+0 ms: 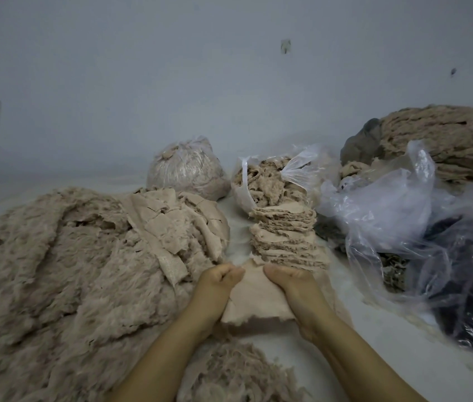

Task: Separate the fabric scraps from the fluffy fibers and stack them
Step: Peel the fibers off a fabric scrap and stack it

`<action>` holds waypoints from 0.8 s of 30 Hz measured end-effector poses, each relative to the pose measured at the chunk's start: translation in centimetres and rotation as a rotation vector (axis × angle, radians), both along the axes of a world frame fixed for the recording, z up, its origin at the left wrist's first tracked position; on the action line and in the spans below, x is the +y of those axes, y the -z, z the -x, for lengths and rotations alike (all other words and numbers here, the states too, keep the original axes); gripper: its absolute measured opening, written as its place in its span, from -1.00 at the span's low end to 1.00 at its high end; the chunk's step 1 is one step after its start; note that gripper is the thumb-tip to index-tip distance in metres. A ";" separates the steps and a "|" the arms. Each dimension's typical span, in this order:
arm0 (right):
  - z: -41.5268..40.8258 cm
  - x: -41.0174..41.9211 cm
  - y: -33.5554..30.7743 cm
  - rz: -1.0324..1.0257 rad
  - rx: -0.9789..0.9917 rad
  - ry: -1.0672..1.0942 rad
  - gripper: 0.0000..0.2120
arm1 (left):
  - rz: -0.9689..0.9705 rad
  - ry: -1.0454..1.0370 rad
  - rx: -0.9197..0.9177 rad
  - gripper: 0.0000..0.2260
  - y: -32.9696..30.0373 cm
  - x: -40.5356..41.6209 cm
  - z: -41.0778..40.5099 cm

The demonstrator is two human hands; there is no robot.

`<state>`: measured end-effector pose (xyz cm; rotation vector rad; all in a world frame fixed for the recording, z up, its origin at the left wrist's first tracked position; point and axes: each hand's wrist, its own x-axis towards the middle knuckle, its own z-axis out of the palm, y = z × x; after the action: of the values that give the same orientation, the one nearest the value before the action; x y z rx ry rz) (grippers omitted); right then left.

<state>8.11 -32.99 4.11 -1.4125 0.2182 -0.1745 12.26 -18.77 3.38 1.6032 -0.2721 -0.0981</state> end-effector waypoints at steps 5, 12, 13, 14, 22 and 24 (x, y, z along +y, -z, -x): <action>-0.6 -0.9 0.3 0.008 -0.001 0.120 -0.74 | 0.039 -0.109 0.062 -0.70 0.1 -0.3 -0.4; -2.6 -7.7 1.5 0.691 0.185 0.331 -0.66 | -0.417 -0.087 -0.057 -0.67 0.1 3.5 -1.2; -2.4 -8.3 1.9 0.883 0.248 0.313 -0.69 | -0.506 -0.027 -0.055 -0.66 0.2 4.0 -1.0; -2.1 -8.4 2.2 1.037 0.278 0.318 -0.70 | -0.562 0.029 -0.046 -0.67 0.3 4.4 -0.7; -2.1 1.0 0.4 0.670 -0.124 -0.080 -0.86 | -0.449 -0.532 -0.228 -0.87 -1.8 7.3 -0.9; -2.3 4.2 0.4 0.437 -0.092 -0.231 -0.85 | -0.225 -0.509 -0.025 -0.77 -2.3 7.6 -1.5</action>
<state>10.44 -28.84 3.71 -1.8454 -0.0662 -0.0977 13.80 -11.21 5.71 1.8520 0.1385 0.2919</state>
